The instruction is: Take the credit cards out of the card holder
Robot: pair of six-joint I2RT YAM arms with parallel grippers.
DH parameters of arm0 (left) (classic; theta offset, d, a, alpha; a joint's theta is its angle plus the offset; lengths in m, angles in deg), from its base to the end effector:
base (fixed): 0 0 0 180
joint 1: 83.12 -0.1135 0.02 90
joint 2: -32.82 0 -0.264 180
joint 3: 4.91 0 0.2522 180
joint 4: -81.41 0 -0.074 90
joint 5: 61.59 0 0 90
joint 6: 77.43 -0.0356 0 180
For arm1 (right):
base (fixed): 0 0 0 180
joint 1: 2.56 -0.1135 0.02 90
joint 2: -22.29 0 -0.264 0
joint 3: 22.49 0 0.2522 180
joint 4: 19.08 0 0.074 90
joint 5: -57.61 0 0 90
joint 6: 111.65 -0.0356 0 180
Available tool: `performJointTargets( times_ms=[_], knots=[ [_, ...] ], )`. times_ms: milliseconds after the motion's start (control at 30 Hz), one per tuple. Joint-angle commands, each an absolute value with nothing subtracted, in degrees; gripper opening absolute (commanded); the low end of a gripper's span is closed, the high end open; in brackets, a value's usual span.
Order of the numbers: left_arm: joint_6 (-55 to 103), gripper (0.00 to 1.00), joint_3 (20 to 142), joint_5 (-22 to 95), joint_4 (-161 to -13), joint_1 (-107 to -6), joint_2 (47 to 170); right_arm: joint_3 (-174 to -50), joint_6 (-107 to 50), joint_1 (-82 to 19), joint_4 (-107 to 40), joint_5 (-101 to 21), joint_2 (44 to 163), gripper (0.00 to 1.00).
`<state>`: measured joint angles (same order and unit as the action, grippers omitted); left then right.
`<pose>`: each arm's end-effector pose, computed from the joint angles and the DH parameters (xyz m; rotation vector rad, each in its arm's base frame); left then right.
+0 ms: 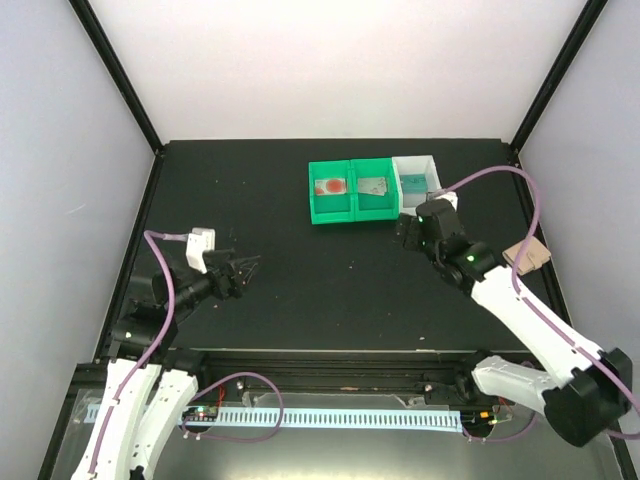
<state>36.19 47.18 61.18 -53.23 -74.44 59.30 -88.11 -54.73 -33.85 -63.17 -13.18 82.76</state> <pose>0.1048 -0.0355 0.3051 0.1446 1.9617 -0.9210 0.1982 0.1067 0.2982 0.2131 2.2069 0.2457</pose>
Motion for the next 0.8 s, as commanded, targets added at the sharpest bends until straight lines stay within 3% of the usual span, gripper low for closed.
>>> performJointTargets(
  times_ms=[0, 167, 333, 767],
  knots=[
    [32.50, 0.99, 48.55, 58.96, -50.77, -74.76, 58.42, -90.73, -52.19, -28.81, -61.37, -2.81, 88.01, 0.96],
    [31.65, 0.99, 49.39, 57.29, -50.41, -74.71, 57.86, -91.19, -50.47, -17.69, -58.39, -2.80, 94.42, 0.77],
    [32.94, 0.99, 47.92, 55.88, -52.23, -74.73, 56.65, -92.70, -48.72, -10.76, -57.26, 0.12, 101.86, 0.66],
    [33.41, 0.99, 46.29, 55.75, -54.51, -73.75, 56.18, -99.61, -48.42, 7.02, -60.39, -7.23, 120.35, 0.59]
  ],
)
